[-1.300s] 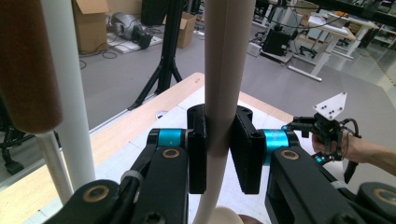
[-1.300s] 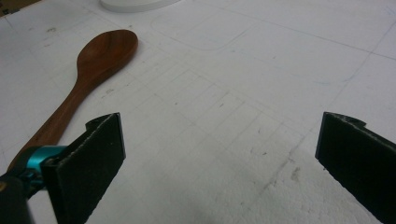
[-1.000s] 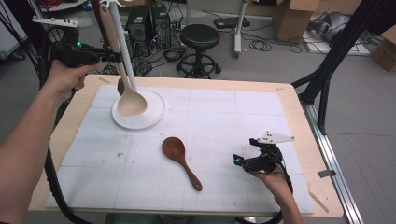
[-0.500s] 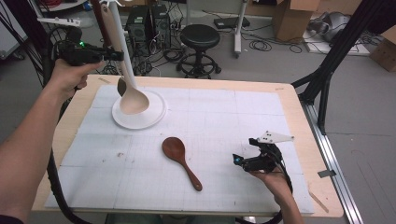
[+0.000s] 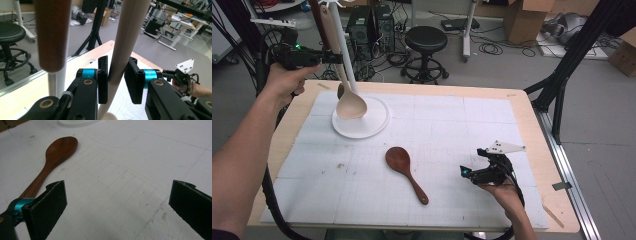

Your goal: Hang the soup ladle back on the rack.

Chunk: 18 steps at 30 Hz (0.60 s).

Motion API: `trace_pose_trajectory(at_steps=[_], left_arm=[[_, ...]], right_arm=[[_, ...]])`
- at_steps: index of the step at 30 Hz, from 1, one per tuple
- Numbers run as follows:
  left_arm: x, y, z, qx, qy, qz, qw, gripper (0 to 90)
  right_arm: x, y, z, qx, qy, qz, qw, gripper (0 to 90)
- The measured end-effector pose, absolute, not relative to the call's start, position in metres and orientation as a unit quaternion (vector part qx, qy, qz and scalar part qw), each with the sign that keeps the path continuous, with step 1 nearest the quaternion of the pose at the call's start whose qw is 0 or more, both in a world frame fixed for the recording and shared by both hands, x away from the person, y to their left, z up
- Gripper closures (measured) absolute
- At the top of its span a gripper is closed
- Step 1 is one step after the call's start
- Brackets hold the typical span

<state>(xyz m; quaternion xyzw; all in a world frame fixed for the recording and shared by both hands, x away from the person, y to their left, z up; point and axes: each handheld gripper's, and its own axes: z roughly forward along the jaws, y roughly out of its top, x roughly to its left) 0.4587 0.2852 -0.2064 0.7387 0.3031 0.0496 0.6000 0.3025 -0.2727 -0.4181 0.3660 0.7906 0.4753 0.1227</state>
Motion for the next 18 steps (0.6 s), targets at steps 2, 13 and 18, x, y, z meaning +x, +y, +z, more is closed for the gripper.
trace_pose_trajectory(at_steps=[2, 13, 18], left_arm=[[0.4578, 0.2864, -0.2058, 0.735, 0.306, 0.049, 0.603, 73.1], [0.4557, 0.2924, -0.202, 0.728, 0.308, 0.057, 0.61, 72.9], [0.4585, 0.2907, -0.2032, 0.726, 0.308, 0.05, 0.613, 73.5]], right_arm=[[0.3025, -0.2723, -0.4184, 0.367, 0.791, 0.475, 0.121, 0.8], [0.303, -0.2706, -0.4193, 0.364, 0.791, 0.477, 0.117, 0.8], [0.3036, -0.2698, -0.42, 0.364, 0.792, 0.477, 0.112, 0.8]])
